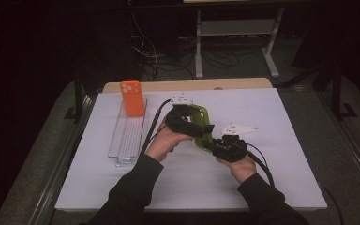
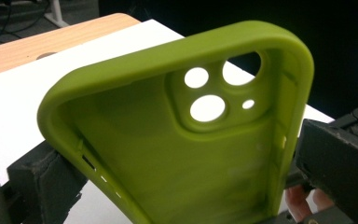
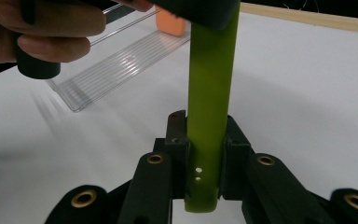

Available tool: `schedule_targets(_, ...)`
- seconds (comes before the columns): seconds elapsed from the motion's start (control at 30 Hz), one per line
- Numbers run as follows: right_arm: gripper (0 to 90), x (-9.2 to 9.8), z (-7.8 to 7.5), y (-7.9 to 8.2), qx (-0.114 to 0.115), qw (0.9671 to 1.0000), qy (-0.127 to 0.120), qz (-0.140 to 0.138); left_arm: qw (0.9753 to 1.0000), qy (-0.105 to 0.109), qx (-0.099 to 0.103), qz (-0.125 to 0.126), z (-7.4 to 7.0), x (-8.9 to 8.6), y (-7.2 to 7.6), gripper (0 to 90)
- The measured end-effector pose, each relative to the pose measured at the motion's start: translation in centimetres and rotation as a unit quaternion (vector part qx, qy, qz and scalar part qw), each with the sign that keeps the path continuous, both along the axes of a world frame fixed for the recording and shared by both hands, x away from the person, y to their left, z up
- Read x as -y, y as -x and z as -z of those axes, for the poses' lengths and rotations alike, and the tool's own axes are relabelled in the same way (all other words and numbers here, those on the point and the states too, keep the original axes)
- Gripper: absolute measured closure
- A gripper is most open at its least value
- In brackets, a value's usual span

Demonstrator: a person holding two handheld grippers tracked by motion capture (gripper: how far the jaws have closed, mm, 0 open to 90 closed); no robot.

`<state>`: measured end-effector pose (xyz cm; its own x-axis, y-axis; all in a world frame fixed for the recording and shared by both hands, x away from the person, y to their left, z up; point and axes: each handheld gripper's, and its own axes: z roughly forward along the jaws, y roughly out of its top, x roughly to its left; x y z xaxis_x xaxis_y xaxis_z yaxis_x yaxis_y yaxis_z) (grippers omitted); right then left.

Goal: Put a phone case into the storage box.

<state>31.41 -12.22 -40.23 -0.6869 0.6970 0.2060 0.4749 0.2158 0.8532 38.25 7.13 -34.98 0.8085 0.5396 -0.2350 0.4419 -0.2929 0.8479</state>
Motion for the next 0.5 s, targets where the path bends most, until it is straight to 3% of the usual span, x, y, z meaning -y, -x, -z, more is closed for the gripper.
schedule_targets(0.5, 75.7, -0.09, 0.10, -0.01, 0.005, 1.0000, 0.008, 0.002, 0.9998, 0.015, 0.002, -0.011, -0.04, -0.43, -0.06, 9.5)
